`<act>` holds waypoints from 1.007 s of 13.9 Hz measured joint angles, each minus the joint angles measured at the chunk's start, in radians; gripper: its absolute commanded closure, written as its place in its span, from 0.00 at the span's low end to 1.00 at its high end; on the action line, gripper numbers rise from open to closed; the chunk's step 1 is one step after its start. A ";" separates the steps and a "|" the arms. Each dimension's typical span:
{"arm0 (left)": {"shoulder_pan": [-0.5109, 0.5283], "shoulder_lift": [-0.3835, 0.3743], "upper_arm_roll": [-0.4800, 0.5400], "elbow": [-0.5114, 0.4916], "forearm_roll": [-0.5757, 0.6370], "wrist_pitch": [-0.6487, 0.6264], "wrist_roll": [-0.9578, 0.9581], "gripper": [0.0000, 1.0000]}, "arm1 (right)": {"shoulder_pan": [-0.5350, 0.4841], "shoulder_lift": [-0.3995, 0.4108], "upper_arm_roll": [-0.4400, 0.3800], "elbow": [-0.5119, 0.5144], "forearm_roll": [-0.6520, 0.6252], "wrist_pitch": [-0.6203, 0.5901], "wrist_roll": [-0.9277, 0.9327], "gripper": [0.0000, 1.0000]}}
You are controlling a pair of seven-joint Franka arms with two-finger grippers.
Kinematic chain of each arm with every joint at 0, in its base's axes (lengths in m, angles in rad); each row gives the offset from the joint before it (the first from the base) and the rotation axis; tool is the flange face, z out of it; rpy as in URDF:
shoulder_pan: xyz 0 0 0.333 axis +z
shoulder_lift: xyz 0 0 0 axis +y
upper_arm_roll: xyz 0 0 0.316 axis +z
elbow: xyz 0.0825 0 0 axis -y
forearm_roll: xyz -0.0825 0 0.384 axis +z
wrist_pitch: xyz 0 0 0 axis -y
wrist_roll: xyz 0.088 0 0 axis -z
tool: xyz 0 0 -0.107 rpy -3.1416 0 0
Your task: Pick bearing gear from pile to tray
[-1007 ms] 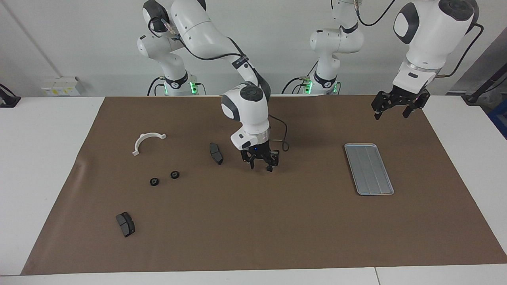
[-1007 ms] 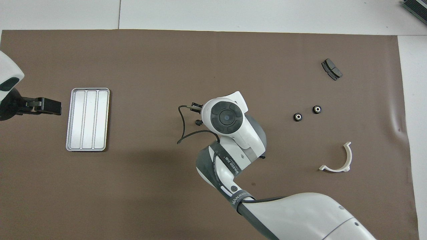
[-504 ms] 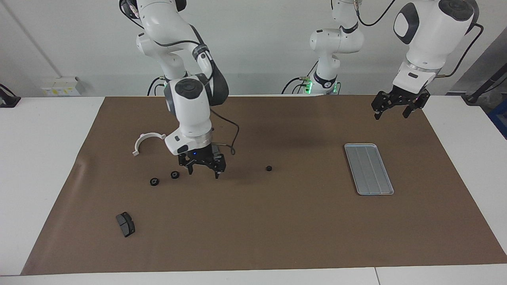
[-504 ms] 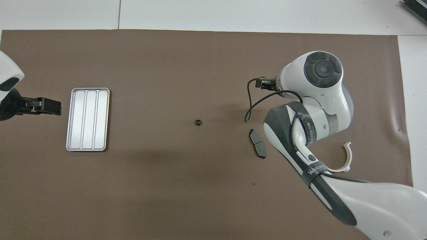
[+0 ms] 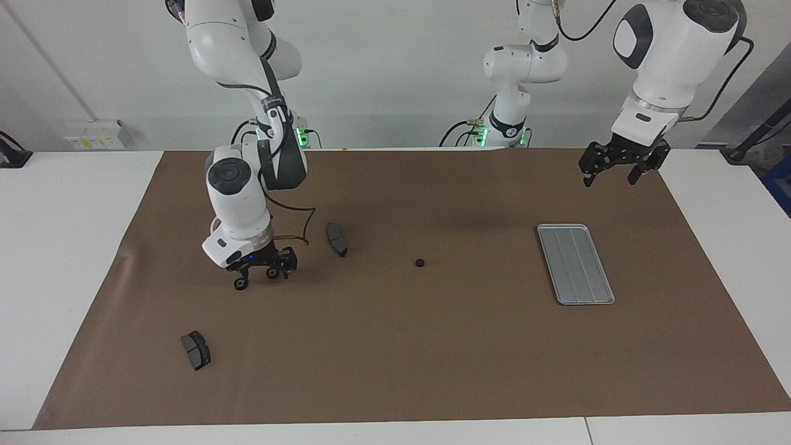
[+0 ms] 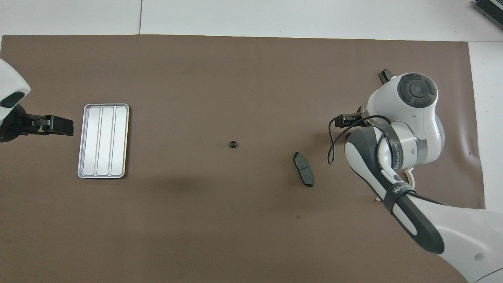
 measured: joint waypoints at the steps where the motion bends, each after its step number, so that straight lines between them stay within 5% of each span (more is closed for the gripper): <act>1: -0.001 0.000 -0.004 -0.001 -0.001 0.008 0.000 0.00 | -0.002 -0.011 0.000 -0.044 0.000 0.039 -0.002 0.00; 8: -0.098 0.024 -0.019 -0.017 -0.139 0.037 -0.079 0.00 | -0.019 -0.029 0.000 -0.157 0.023 0.156 -0.016 0.18; 14: -0.359 0.207 -0.024 0.049 -0.146 0.158 -0.419 0.00 | -0.019 -0.029 0.007 -0.177 0.055 0.158 -0.025 0.31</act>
